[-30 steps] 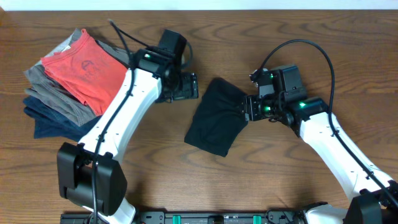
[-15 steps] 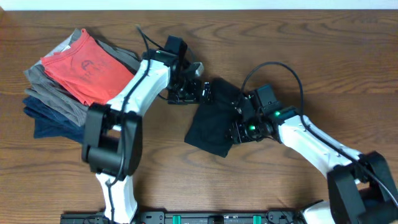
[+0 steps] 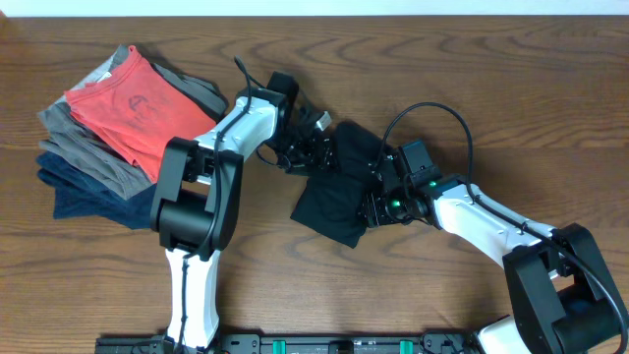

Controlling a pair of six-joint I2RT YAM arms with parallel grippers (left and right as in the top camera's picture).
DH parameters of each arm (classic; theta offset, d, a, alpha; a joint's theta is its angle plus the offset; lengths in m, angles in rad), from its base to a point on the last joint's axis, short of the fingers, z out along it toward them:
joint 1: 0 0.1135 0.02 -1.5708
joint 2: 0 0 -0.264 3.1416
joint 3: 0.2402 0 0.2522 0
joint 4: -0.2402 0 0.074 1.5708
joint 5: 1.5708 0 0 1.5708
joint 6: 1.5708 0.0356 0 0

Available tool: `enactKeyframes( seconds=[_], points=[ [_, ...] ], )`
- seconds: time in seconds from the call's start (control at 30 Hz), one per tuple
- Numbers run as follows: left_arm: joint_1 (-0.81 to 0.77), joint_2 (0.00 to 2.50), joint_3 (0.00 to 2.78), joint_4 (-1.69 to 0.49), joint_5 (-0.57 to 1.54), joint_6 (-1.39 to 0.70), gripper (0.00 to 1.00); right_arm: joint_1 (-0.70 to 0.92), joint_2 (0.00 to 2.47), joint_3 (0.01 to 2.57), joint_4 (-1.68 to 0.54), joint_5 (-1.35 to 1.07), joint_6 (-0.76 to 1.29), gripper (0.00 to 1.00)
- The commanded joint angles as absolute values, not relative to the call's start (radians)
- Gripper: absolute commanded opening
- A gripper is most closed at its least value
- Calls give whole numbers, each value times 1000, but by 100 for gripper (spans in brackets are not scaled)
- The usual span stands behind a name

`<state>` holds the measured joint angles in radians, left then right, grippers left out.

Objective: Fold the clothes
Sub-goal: 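Carry the folded black shirt with the left gripper onto the clothes stack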

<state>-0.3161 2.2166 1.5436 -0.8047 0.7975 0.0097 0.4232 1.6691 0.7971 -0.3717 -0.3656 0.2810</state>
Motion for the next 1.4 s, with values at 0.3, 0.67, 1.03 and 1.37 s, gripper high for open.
enactKeyframes(
  seconds=[0.3,0.67,1.03,1.37],
  points=[
    [-245,2106,1602,-757,809,30,6,329,1581,790,-562,-128,310,54],
    [61,1731,1665,-665,630,-55,6,180,1358,790,-700,-106,230,56],
    [371,1709,1665,-574,631,-137,6,170,1348,790,-714,-103,228,56],
    [460,1773,1653,-584,589,-137,6,170,1348,790,-712,-101,228,56]
  ],
)
